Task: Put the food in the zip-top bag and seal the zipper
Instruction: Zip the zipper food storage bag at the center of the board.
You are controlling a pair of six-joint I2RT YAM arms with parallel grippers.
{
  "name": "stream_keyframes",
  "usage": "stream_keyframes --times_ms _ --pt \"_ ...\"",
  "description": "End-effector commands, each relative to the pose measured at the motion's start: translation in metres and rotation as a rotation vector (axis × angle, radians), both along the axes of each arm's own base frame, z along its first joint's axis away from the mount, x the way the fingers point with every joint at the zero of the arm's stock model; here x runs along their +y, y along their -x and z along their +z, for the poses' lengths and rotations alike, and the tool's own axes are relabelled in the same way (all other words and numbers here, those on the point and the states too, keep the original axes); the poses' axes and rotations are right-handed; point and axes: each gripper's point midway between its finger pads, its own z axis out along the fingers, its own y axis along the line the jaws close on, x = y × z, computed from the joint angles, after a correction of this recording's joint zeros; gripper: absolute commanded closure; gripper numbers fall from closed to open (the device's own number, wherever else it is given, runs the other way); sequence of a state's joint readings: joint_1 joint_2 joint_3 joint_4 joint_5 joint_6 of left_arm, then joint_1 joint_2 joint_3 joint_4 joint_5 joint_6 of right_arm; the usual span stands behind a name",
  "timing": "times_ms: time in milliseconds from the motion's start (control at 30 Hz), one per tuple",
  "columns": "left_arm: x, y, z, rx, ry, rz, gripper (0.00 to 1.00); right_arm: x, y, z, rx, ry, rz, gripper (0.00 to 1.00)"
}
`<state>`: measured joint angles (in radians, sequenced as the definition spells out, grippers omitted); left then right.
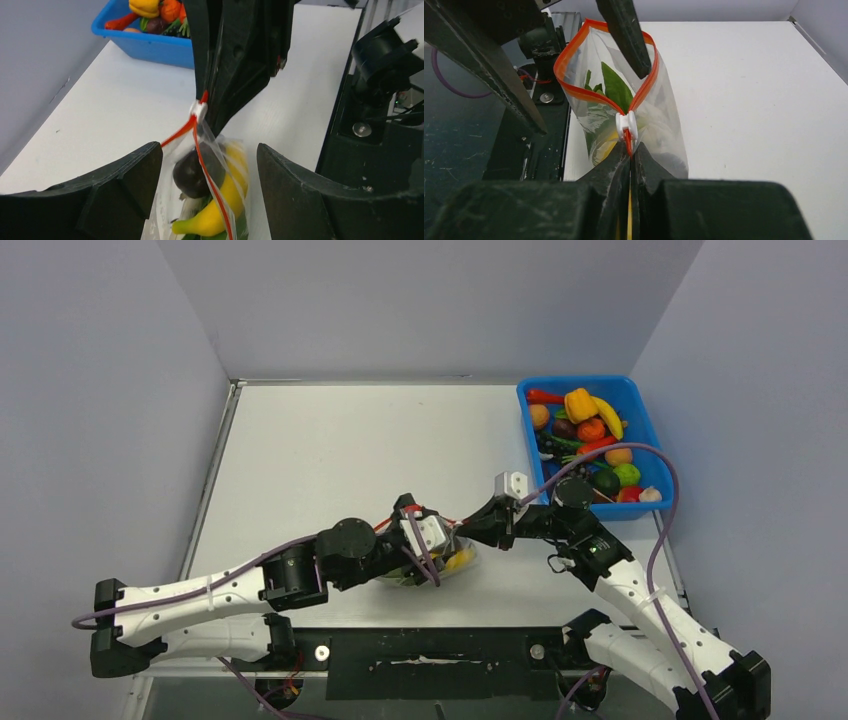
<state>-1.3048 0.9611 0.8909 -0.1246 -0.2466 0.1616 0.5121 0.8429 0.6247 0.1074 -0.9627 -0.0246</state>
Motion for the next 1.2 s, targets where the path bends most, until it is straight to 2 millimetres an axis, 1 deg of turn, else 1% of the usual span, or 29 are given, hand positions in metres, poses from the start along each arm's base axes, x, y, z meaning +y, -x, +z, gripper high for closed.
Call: stream_keyframes --times_ms 0,133,267,367,500,600,667,833,967,1067,1167 --pt "-0.017 0.009 0.061 -0.033 0.1 -0.098 0.3 0.003 0.014 0.017 -0.106 -0.026 0.06 1.0" --pt "-0.021 0.01 0.053 -0.014 0.02 -0.123 0.29 0.002 0.016 0.009 -0.104 0.005 0.077 1.0" --pt "-0.022 0.017 0.046 0.009 -0.015 -0.19 0.29 0.002 0.021 0.011 -0.119 -0.002 0.105 1.0" --pt "-0.018 0.012 0.041 0.042 -0.026 -0.222 0.3 0.002 0.026 0.01 -0.125 -0.006 0.136 1.0" --pt "-0.014 0.005 0.041 0.082 -0.003 -0.263 0.35 0.003 0.03 0.005 -0.116 -0.004 0.163 1.0" --pt "-0.015 0.001 0.037 0.096 -0.009 -0.263 0.43 0.003 0.032 0.003 -0.116 -0.002 0.171 1.0" --pt "-0.018 -0.001 0.034 0.1 -0.018 -0.259 0.44 0.002 0.032 0.003 -0.121 -0.002 0.17 1.0" --pt "-0.025 0.006 0.031 0.109 -0.019 -0.319 0.45 0.004 0.031 0.004 -0.115 -0.001 0.175 1.0" --pt "-0.029 0.008 0.029 0.108 -0.022 -0.346 0.55 0.004 0.031 0.004 -0.109 0.001 0.178 1.0" --pt "-0.029 0.007 0.026 0.107 -0.026 -0.343 0.59 0.005 0.03 0.004 -0.105 0.0 0.178 1.0" --pt "-0.03 0.007 0.024 0.109 -0.029 -0.347 0.64 0.005 0.029 0.005 -0.101 -0.002 0.177 1.0"
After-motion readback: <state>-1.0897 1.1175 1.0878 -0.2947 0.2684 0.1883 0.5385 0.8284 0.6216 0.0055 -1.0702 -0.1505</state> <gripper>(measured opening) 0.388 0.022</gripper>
